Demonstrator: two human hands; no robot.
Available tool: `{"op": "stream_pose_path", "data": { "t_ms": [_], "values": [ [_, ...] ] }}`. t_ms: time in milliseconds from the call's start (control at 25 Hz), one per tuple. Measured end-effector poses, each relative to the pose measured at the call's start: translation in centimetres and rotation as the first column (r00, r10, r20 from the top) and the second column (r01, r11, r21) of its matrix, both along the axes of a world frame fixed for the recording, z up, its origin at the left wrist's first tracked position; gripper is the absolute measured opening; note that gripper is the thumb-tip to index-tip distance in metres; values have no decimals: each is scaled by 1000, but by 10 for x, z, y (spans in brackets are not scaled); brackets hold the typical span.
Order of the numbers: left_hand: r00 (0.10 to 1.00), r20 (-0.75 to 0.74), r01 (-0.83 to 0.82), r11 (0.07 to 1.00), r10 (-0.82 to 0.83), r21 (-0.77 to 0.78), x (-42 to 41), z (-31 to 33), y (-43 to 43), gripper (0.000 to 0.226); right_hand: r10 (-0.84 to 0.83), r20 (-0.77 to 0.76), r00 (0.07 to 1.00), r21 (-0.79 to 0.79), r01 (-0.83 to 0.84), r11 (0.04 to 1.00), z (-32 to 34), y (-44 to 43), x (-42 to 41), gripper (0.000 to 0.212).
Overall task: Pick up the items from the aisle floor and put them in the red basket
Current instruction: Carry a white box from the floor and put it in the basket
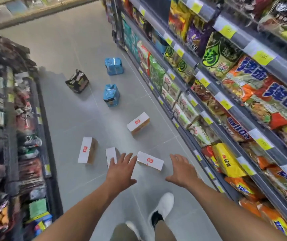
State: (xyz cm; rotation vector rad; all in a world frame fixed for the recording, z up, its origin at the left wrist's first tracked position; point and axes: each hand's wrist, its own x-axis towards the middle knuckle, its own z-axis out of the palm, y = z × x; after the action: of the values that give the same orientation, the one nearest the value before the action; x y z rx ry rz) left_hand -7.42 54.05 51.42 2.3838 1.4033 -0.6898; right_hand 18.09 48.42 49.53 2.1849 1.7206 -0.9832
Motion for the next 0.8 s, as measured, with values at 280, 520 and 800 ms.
{"op": "stream_pose_path", "data": {
  "t_ms": [280,520,800],
  "values": [
    [986,-55,149,981,-157,-127,24,-91,82,100,-118,-8,993,-129,116,985,-91,38,7,103],
    [959,-72,254,942,-275,-220,38,-202,138,96,-176,18,984,-166,176,970,-201,74,5,98],
    [921,-93,335,891,-379,-306,40,-361,144,95,-166,12,986,-212,165,963,-353,99,1,96]
  ]
}}
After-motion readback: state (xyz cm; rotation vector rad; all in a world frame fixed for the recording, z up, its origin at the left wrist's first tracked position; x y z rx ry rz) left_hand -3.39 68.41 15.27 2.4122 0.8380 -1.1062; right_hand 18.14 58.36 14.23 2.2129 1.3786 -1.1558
